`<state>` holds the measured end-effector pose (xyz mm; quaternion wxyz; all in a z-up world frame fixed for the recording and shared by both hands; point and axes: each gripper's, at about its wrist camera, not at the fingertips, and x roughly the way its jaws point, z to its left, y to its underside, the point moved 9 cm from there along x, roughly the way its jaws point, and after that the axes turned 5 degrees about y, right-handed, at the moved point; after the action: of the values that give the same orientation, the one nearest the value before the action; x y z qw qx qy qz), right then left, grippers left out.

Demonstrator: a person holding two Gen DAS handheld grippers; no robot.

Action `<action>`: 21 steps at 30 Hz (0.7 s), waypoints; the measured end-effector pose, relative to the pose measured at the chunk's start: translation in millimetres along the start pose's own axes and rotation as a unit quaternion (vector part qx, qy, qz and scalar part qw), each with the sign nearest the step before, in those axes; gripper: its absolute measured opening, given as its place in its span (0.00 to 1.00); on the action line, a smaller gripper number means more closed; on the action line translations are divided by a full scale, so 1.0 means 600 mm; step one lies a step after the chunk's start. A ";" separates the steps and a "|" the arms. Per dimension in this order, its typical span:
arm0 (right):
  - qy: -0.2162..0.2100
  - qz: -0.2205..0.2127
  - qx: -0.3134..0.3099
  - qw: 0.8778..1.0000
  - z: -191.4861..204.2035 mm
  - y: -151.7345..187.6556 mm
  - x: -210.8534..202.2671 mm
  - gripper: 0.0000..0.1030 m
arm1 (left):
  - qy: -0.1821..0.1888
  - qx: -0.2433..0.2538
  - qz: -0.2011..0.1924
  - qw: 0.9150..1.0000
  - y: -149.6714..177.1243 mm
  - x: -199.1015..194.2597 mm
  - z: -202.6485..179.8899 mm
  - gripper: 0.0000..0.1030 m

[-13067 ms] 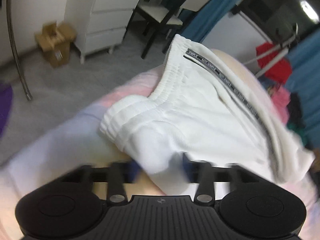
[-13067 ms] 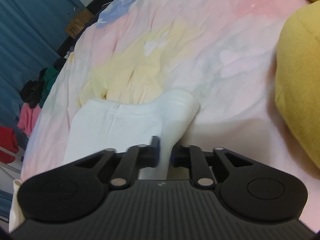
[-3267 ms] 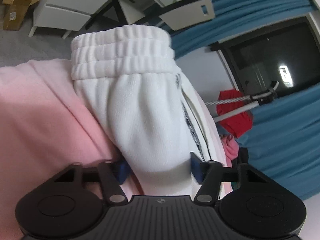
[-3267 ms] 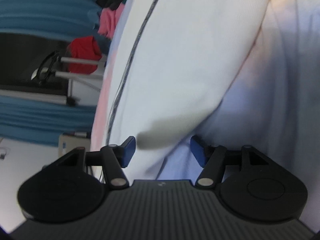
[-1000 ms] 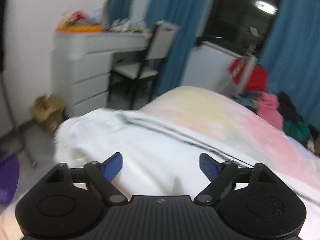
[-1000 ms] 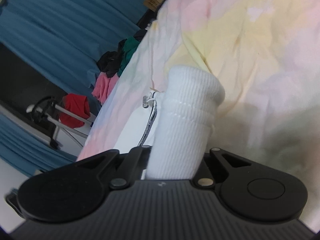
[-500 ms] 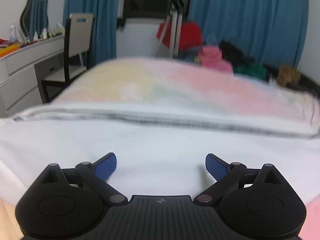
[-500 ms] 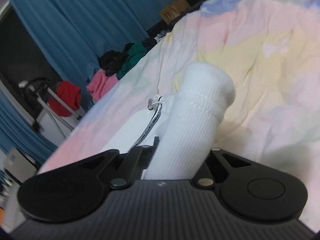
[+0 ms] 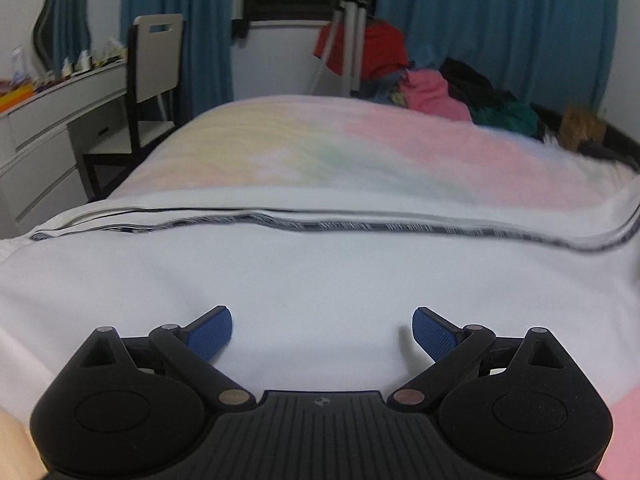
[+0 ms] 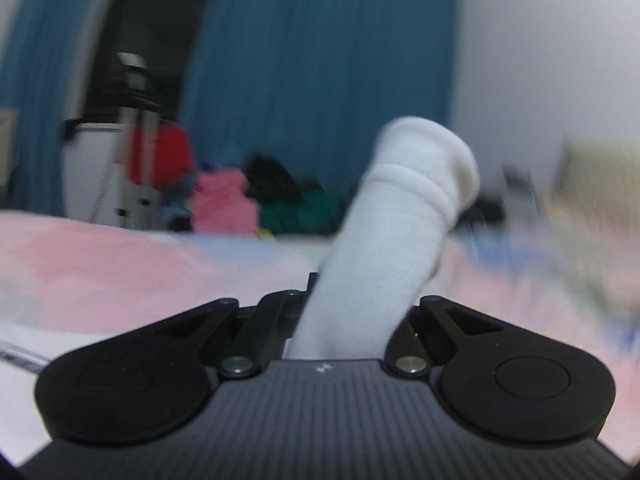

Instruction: Fold clothes

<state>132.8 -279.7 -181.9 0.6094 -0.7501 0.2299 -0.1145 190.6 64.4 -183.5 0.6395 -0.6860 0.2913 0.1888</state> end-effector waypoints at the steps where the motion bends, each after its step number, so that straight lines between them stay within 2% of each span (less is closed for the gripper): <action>1: -0.018 -0.016 -0.019 1.000 0.031 -0.013 -0.015 0.10 | 0.001 -0.012 -0.006 1.000 -0.006 -0.007 0.009 0.95; 4: -0.072 -0.050 -0.073 0.993 0.144 -0.033 -0.072 0.10 | 0.003 -0.051 -0.028 0.998 -0.028 -0.035 0.035 0.95; 6: -0.108 -0.056 -0.100 0.988 0.222 -0.023 -0.109 0.10 | 0.009 -0.075 -0.045 0.996 -0.040 -0.058 0.052 0.95; 9: -0.167 -0.036 -0.144 0.975 0.337 0.032 -0.155 0.10 | 0.016 -0.106 -0.060 0.992 -0.051 -0.083 0.075 0.95; 12: -0.208 -0.014 -0.228 0.951 0.437 0.115 -0.191 0.10 | 0.021 -0.133 -0.067 0.989 -0.056 -0.100 0.096 0.96; 14: -0.202 -0.044 -0.281 0.937 0.464 0.142 -0.207 0.10 | 0.023 -0.146 -0.067 0.987 -0.056 -0.104 0.104 0.95; 15: -0.203 -0.054 -0.287 0.935 0.465 0.142 -0.208 0.10 | 0.025 -0.152 -0.066 0.986 -0.056 -0.102 0.106 0.96; 21: -0.227 -0.050 -0.232 0.945 0.430 0.104 -0.206 0.10 | 0.033 -0.149 -0.062 0.986 -0.056 -0.085 0.100 0.95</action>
<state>129.2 -7.0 -288.7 0.4479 -0.8875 0.0681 0.0845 180.5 132.3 -132.4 0.5308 -0.7961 0.2379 0.1672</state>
